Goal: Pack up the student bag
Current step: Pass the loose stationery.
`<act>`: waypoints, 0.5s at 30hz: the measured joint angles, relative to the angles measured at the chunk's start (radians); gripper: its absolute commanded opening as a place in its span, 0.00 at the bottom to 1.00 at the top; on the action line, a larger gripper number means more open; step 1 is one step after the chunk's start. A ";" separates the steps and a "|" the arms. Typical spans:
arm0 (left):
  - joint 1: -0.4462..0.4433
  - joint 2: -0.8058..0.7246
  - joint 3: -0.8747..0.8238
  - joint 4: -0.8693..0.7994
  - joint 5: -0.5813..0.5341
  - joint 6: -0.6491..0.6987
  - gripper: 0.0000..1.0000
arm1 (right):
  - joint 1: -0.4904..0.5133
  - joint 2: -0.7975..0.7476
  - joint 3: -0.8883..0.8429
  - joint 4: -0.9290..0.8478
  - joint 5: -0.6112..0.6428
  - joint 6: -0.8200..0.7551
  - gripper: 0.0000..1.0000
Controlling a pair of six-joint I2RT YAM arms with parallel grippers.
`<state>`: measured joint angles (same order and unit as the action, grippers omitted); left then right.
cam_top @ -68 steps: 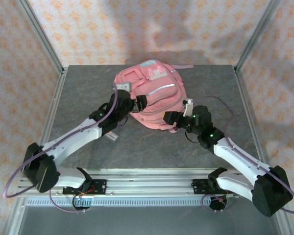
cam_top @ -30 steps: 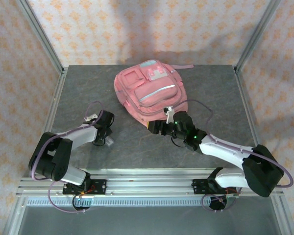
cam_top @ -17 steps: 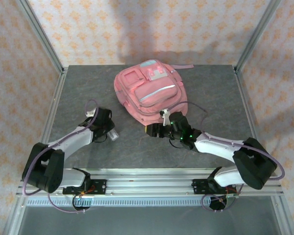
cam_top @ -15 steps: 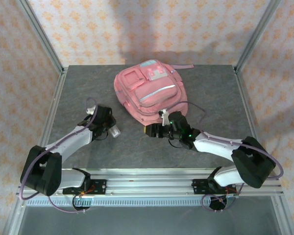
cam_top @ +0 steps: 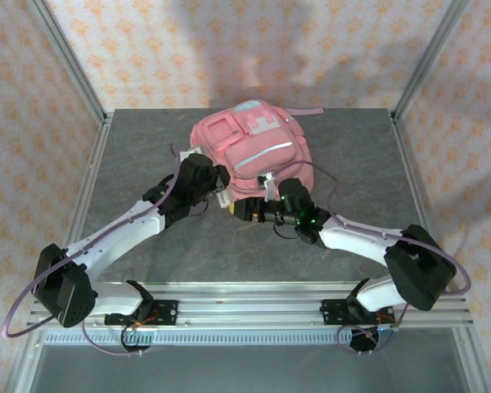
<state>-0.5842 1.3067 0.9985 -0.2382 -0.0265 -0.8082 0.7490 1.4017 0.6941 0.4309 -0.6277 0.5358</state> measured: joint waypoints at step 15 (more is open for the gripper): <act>-0.063 0.060 0.016 -0.018 -0.033 0.002 0.34 | 0.005 -0.028 -0.002 0.018 0.058 0.039 0.65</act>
<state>-0.6472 1.3663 1.0149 -0.2558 -0.0597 -0.8062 0.7540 1.3739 0.6918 0.4484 -0.5694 0.5747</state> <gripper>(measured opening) 0.394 0.667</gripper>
